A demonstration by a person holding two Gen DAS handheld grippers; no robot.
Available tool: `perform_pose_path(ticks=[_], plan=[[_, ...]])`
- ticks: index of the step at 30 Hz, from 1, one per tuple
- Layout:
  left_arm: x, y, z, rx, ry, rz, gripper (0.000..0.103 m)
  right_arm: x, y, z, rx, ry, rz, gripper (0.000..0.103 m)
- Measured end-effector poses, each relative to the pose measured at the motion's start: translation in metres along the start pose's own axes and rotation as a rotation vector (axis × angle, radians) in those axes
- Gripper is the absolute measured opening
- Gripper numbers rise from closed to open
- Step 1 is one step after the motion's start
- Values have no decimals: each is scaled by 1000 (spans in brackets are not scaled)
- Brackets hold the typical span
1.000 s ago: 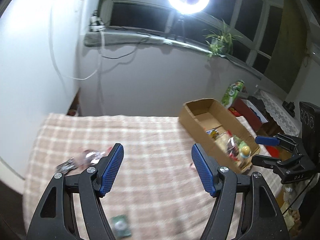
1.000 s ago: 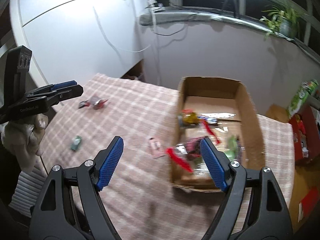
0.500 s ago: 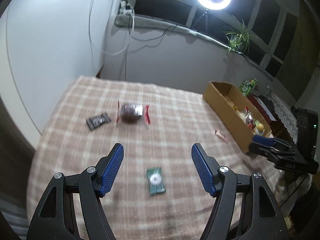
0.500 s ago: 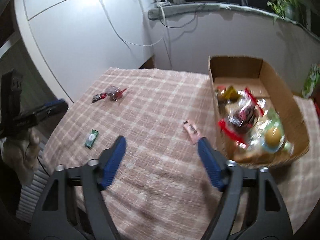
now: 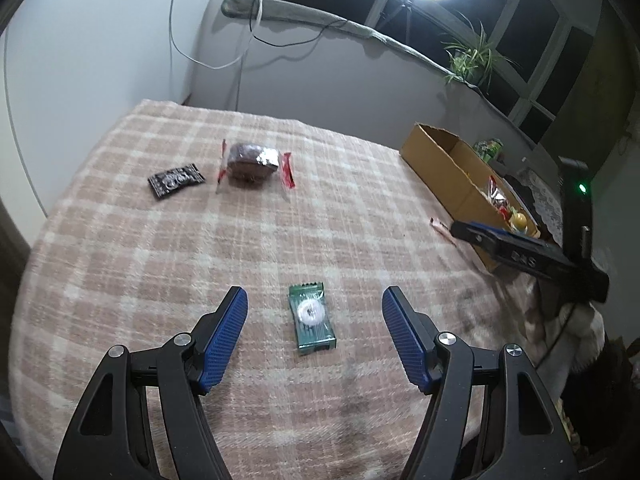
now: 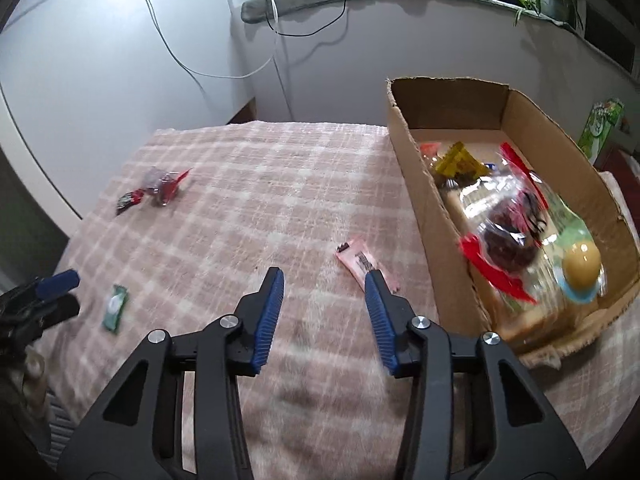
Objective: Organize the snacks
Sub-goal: 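Close the left gripper on the green mint candy while the right gripper grasps the pink packet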
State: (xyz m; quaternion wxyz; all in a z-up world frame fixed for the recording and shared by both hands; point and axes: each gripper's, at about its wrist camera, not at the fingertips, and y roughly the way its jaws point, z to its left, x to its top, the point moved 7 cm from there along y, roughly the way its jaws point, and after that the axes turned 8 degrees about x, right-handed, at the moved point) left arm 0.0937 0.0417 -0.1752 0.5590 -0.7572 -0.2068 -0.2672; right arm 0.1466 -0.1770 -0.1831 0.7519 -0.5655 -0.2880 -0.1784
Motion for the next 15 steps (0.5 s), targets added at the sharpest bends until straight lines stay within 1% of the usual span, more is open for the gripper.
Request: perform_pose_path(ticks=[10,15], plan=[[-11,18,-5,-56,57,39,67,15,33,-3,-141,-12,29,44],[-13,27,-5,-74,48,59,66,14,45,-6,-140,-5,79,44]])
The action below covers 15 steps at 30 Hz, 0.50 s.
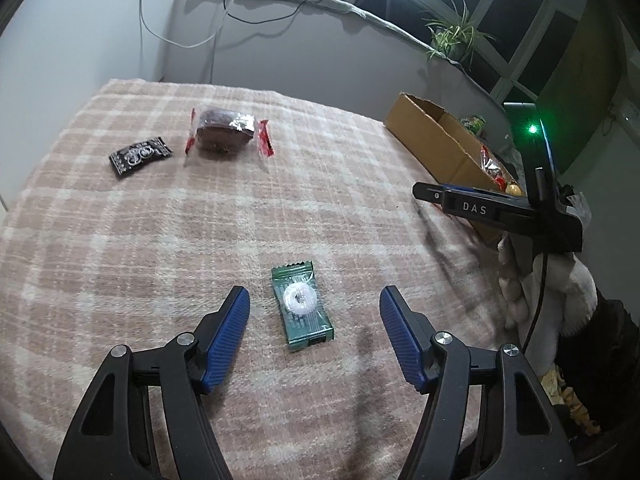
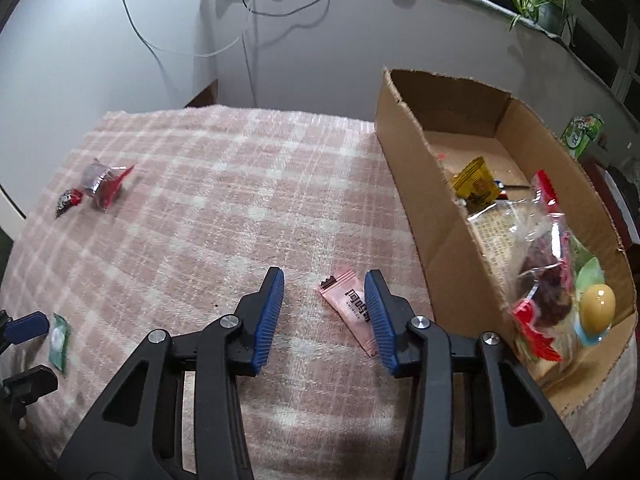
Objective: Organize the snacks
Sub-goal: 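Close the left gripper on the green mint candy while the right gripper grasps the pink packet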
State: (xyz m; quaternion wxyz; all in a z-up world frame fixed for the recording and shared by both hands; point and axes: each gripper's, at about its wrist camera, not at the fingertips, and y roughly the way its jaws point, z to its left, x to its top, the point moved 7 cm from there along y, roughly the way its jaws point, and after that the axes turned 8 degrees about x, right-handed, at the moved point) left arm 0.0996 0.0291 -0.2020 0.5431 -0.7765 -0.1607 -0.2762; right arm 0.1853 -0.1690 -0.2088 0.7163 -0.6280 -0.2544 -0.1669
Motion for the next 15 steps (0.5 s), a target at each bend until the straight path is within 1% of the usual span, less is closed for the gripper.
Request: perform_pose_path(ticks=[2,6,9,13,15], plan=[[1,1,0,0,-3,3,66,-1,-1,0,6,0,6,44],[2,4,1,10,-7,6,66,-6,-4,-1,48,24,37,44],[2,7,-1,28,1,6,66,-11,-7,0,52,8,49,44],[3,9,-3,50,10,7,66,-17,-12,1,84,-11,71,44],[3,10,-4,62,10,6,66,-19,-12,0,70,-37,78,44]])
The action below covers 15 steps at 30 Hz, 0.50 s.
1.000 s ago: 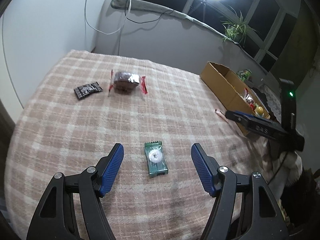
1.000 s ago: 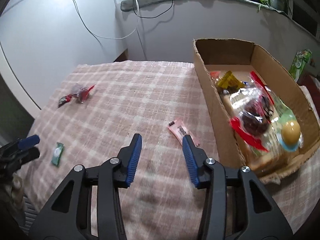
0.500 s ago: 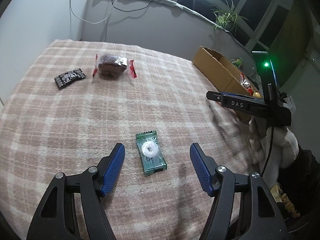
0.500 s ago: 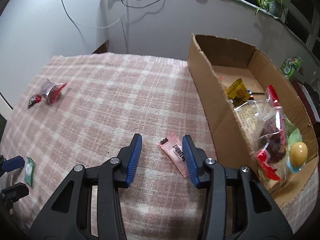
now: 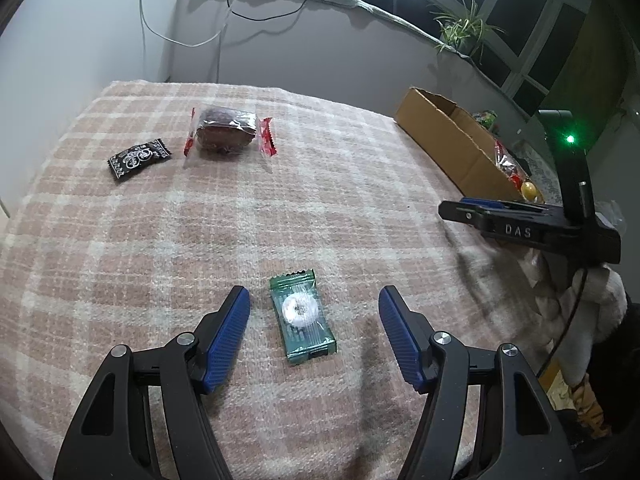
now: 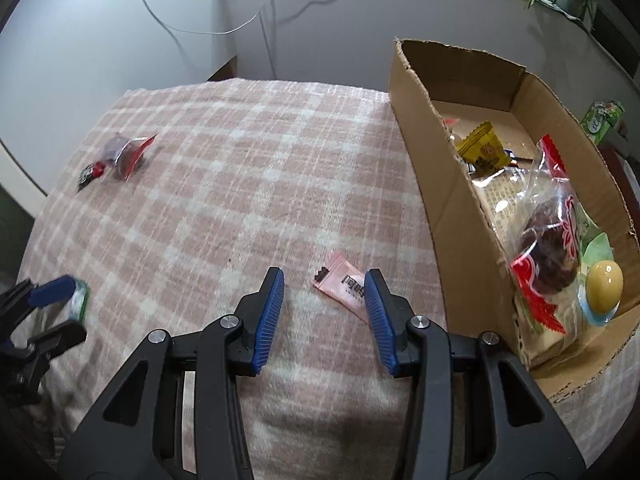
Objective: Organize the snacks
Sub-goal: 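Close the left gripper on the green mint candy while the right gripper grasps the pink packet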
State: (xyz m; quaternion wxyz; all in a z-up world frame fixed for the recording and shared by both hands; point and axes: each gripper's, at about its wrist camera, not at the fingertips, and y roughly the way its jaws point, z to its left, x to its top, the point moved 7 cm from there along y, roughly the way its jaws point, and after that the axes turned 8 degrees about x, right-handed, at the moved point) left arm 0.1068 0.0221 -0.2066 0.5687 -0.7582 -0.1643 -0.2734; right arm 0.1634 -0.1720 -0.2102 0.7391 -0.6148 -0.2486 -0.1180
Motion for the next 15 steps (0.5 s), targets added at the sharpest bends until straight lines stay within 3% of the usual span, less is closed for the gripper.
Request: perform_pose_path(ticks=[8,15], plan=[[0,0,0,16,-9,2,65,7,9,2,-75,-65,-12,44],[0,1,4,16,-8,5,58,5,7,-1,-10,-57,23,43]])
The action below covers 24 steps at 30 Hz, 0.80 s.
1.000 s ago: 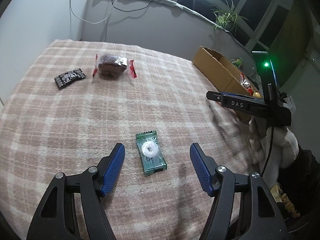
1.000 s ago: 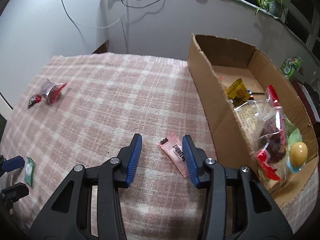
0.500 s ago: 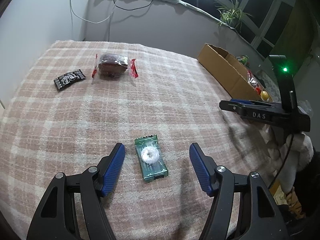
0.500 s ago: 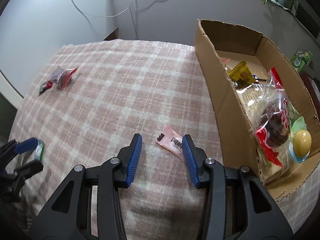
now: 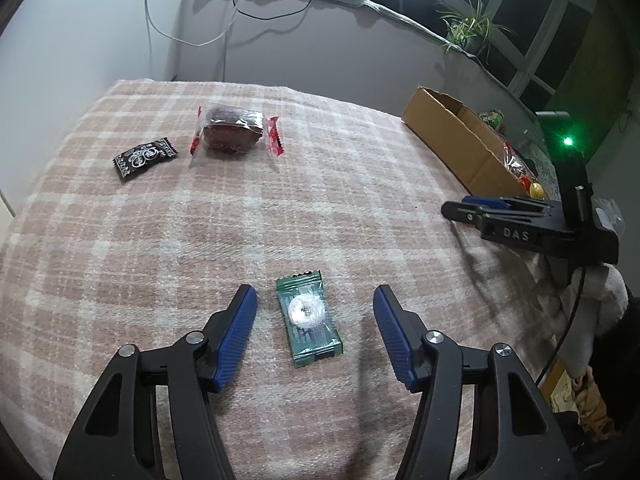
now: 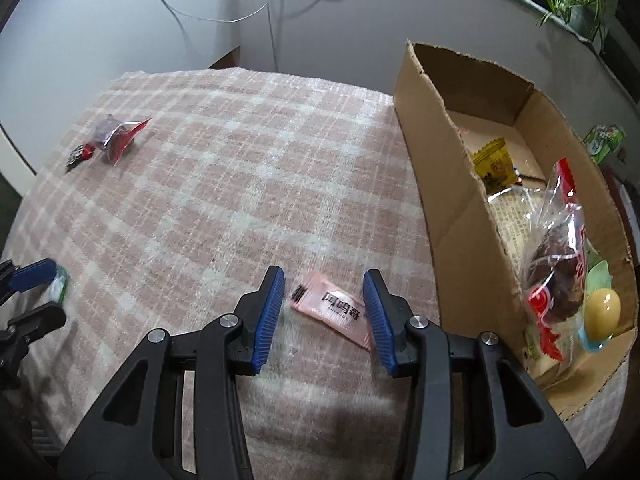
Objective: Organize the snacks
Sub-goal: 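Close the left gripper on the green mint candy while the right gripper grasps the pink packet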
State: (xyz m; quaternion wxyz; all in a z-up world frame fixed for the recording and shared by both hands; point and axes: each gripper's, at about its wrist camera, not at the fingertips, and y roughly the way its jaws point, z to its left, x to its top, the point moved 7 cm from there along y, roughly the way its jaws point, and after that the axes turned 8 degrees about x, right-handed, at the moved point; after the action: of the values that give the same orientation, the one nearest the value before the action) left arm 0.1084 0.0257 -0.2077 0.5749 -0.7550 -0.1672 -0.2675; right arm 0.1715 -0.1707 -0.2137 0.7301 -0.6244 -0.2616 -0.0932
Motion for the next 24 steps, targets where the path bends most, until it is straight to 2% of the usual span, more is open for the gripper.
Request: perform_pose_path(ticks=[3,8,12,17,24], plan=[[-1,0,2,11,-2,-4,51,-3,-3,1,24,-13,20,43],[-2,-1,2,22,-2,-6,51,-15,-9,4,41,-44,25,43],[-2,-1,1,29,0,-5,51,-26,-24,0,42,10,-42,43],[-1,0,1,25,-3,-5,50,-38,-51,-1,-17,79,-140,43],[-1,-2,3,21,-10,-6,46,-55,-46,-19,-37,186,-112,43]])
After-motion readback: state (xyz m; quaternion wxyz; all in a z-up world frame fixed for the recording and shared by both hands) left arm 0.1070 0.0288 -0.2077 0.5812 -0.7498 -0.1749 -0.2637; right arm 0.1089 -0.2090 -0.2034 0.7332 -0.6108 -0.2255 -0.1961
